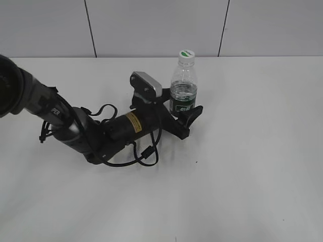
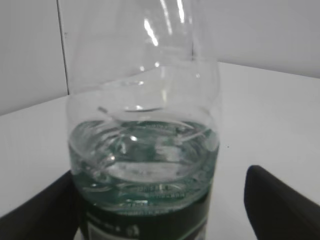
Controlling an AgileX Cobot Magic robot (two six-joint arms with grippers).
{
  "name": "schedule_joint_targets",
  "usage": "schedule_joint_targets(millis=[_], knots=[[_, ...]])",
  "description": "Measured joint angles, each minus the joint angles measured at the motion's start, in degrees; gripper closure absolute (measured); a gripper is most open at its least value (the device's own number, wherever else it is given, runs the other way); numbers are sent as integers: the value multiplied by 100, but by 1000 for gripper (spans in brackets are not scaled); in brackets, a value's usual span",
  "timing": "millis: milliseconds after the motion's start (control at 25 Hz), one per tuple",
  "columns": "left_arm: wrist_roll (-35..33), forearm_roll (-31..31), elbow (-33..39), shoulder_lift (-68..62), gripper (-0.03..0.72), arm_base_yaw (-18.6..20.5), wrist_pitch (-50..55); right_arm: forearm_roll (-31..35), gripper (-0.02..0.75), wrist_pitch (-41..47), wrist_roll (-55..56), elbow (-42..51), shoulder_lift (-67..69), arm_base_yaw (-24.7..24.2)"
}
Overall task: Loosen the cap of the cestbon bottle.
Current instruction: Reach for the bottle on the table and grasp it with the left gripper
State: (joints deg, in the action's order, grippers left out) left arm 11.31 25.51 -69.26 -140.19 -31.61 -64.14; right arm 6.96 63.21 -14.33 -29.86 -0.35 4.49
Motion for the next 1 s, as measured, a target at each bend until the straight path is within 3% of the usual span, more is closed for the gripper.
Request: schedule_joint_targets(millis=[1000], knots=[[0,-319,-291,-264,109,-64,7,0,150,0,0,0,0,0]])
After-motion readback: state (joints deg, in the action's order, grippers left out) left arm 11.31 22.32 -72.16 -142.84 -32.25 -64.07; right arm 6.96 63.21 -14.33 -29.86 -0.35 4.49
